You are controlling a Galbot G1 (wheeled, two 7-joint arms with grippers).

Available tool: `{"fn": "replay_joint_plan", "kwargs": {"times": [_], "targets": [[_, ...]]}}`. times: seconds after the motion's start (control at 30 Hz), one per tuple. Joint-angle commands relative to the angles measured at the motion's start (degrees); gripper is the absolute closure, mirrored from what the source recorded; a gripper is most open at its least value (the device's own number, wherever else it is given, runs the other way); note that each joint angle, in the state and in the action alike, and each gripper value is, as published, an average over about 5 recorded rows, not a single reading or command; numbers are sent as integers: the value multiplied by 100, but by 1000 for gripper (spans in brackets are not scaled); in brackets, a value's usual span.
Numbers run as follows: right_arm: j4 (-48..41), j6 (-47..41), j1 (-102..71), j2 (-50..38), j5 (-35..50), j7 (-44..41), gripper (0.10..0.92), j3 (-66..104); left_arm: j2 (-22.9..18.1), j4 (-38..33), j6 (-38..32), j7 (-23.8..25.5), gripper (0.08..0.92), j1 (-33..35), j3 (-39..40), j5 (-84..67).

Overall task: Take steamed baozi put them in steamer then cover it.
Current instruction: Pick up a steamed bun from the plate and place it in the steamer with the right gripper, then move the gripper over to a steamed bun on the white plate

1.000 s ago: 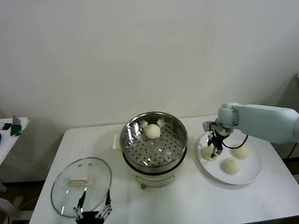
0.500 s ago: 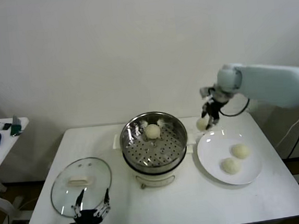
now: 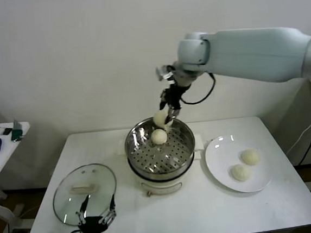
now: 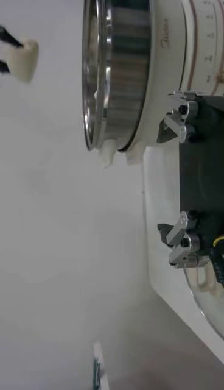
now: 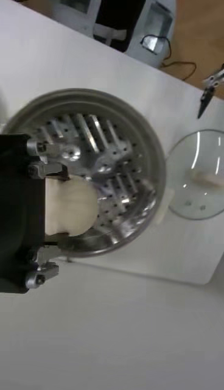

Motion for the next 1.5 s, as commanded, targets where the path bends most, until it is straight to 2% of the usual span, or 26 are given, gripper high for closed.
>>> {"fn": "replay_joint_plan", "kwargs": {"times": [0.03, 0.7, 0.77, 0.87, 0.97, 1.07, 1.27, 1.5], "targets": [[-172, -198, -597, 831, 96, 285, 431, -18, 22, 5, -14, -2, 177, 8, -7, -14], [-1614, -159, -1671, 1426, -417, 468, 430, -73, 5, 119, -59, -6, 177, -71, 24, -32], [-1639, -151, -1692, 1442, -434, 442, 414, -86, 5, 117, -61, -6, 177, -69, 22, -38], [-1618, -119, -1700, 1413, -497, 430, 348, -73, 0, 109, -60, -6, 177, -66, 25, -37], [-1471, -88, -1652, 1274, -514, 455, 265, 75, -9, 94, -55, -5, 177, -61, 30, -32], [-1196, -44, -1404, 1014, -517, 414, 215, 163, -23, 81, -44, -5, 177, -59, 34, -24], [-361, 345, -204, 118, -273, -93, 203, -332, -98, 55, -12, 2, 177, -73, 52, 36], [1119, 542, 1065, -1849, -249, -488, 203, -1285, -119, 40, -1, 9, 177, -65, 53, 54]]}}
